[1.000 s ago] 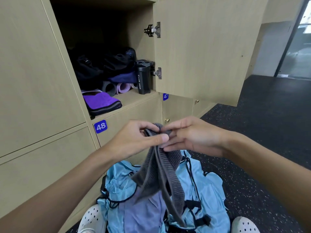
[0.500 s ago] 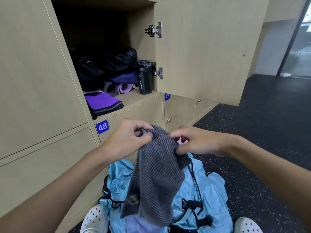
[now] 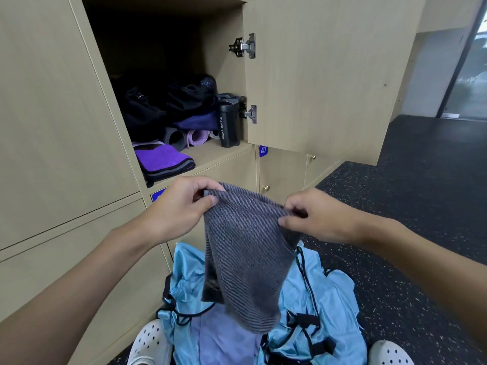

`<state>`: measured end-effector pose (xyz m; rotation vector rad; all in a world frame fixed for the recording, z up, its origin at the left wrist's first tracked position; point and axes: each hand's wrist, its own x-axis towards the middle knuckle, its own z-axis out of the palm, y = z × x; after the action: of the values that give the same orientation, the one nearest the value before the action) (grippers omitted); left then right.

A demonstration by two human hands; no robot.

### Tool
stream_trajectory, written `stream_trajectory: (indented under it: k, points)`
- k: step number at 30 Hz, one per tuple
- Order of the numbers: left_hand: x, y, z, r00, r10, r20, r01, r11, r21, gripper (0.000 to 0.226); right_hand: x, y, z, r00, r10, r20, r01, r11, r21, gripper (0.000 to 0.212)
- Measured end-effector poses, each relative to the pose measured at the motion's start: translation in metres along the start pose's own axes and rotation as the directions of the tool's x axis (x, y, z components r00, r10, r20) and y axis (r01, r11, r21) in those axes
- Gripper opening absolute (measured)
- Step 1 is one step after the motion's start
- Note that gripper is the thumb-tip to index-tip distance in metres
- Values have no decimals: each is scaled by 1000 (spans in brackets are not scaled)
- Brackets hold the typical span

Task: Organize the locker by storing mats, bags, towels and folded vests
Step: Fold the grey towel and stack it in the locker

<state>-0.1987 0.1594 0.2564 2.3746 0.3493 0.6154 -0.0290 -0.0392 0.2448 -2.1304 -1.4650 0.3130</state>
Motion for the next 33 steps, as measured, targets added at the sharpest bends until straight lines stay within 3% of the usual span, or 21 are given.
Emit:
stream_trajectory:
  k: [3,6,10,14,17,19,21,23,25,28,30,33]
  points:
    - [2,-4,-2,999,45,-31,-39,986,164,22,-1,-6,-7,973,24,-227,-7,997,76,17]
    - [3,0,-2,993,86,-78,-67,974,217,22,-2,-11,-12,943,31,-330,11,992,126,14]
    - [6,6,-1,978,83,-194,-95,994,-52,28,-3,-17,-21,898,-11,-440,99,979,177,16]
    - [5,13,3,966,-25,-259,-86,909,-409,12,-4,-16,-26,900,-38,-434,121,979,165,19]
    - [5,17,6,958,-25,-287,-99,907,-410,20,-3,-18,-27,879,-18,-477,82,990,113,21]
    - [7,19,5,951,-1,-310,-127,912,-391,25,-2,-21,-26,830,69,-554,98,959,267,20]
    - [9,22,6,939,-33,-343,-135,879,-457,26,-3,-21,-23,892,193,-408,89,812,577,44]
    - [11,30,8,924,-128,-362,-132,779,-613,25,-4,-19,-14,965,183,-188,1,714,700,59]
    - [10,38,11,911,-250,-327,-84,664,-743,29,0,-15,-6,971,182,-155,-12,684,729,57]
    - [4,35,21,939,-344,17,225,575,-787,92,10,-19,-9,911,304,-277,87,516,852,57]
    - [-3,33,28,924,-333,188,352,546,-760,115,13,-19,-13,870,365,-332,149,447,882,66]
    - [2,34,29,926,-370,81,262,473,-841,104,7,-17,-13,907,340,-249,48,502,863,98]
